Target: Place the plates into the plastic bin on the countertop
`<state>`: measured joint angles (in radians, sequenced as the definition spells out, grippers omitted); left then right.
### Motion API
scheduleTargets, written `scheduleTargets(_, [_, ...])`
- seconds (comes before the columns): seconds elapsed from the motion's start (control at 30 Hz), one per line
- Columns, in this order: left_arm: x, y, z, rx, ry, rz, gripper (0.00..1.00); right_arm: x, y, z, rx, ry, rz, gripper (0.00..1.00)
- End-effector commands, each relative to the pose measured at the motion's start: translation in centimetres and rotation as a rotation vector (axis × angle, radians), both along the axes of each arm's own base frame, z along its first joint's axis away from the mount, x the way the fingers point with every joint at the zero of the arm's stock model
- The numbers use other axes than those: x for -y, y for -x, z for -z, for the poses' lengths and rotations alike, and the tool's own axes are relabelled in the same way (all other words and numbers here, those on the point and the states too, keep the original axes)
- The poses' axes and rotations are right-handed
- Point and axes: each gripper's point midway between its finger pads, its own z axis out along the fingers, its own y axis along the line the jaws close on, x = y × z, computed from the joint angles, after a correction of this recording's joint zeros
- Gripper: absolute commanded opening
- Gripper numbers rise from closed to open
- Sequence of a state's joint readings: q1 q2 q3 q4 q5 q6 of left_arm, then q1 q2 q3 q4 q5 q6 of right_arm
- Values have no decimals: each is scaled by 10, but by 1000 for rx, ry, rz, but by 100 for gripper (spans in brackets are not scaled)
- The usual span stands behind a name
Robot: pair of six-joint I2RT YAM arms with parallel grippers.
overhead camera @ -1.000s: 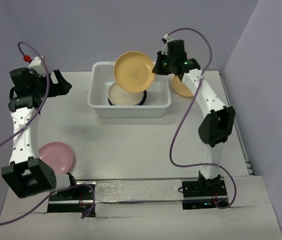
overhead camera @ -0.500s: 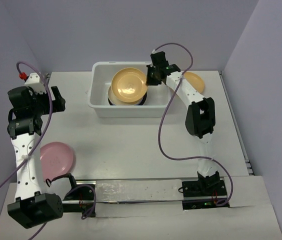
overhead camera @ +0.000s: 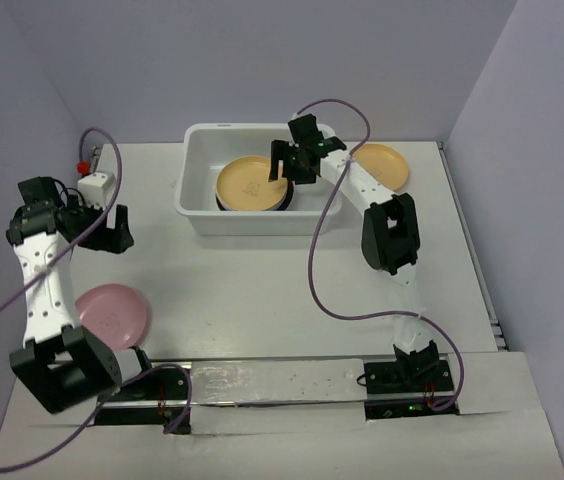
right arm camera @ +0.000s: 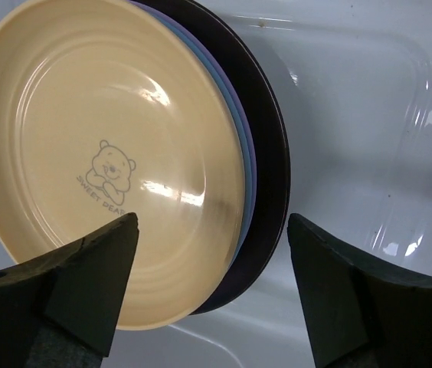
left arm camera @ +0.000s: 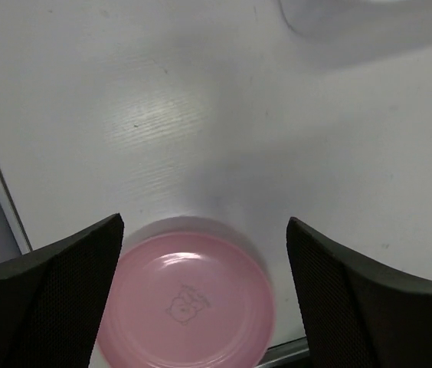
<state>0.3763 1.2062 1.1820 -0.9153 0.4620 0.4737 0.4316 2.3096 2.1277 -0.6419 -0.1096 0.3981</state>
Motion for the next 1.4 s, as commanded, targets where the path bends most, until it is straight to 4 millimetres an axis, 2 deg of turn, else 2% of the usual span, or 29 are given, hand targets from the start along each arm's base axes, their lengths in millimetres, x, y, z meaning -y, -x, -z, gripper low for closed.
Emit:
scheduleTargets(0.0, [5,24,19,-133,13,396,88,-4,-8,-60,128,-45,-11,87])
scheduleTargets(0.07, [-8,24,26,-182,-23,511,84,-2,-5,-84,165,-66,-26,88])
scheduleTargets(0.2, [-50,4,42,-208,-189,636,83,9,0,-140,256,-111,-53,91])
scheduleTargets(0.27, [-60,-2,46,-208,-238,688,82,14,6,-166,299,-133,-73,92])
scheduleTargets(0.33, [-72,-4,60,-252,-254,748,82,29,10,-193,350,-144,-89,95])
scheduleTargets(0.37, [-75,-5,67,-263,-251,781,82,38,14,-207,371,-151,-91,100])
scheduleTargets(0.43, [-77,-1,81,-289,-251,837,83,52,21,-228,411,-150,-112,100])
scheduleTargets(0.5, [-76,7,96,-307,-249,902,83,63,28,-245,443,-154,-138,100])
scheduleTargets(0.6, [-73,14,114,-327,-225,944,83,91,32,-264,482,-132,-113,100])
scheduleTargets(0.67, [-69,10,123,-315,-196,947,83,110,34,-270,486,-100,-83,100])
scheduleTargets(0.83, [-66,3,138,-304,-167,965,83,148,42,-267,465,-47,-17,100])
scheduleTargets(1.0, [-60,7,154,-296,-159,997,82,175,44,-268,468,-8,48,100])
scheduleTargets(1.37, [-53,20,176,-338,-130,1066,77,188,57,-249,417,33,80,100])
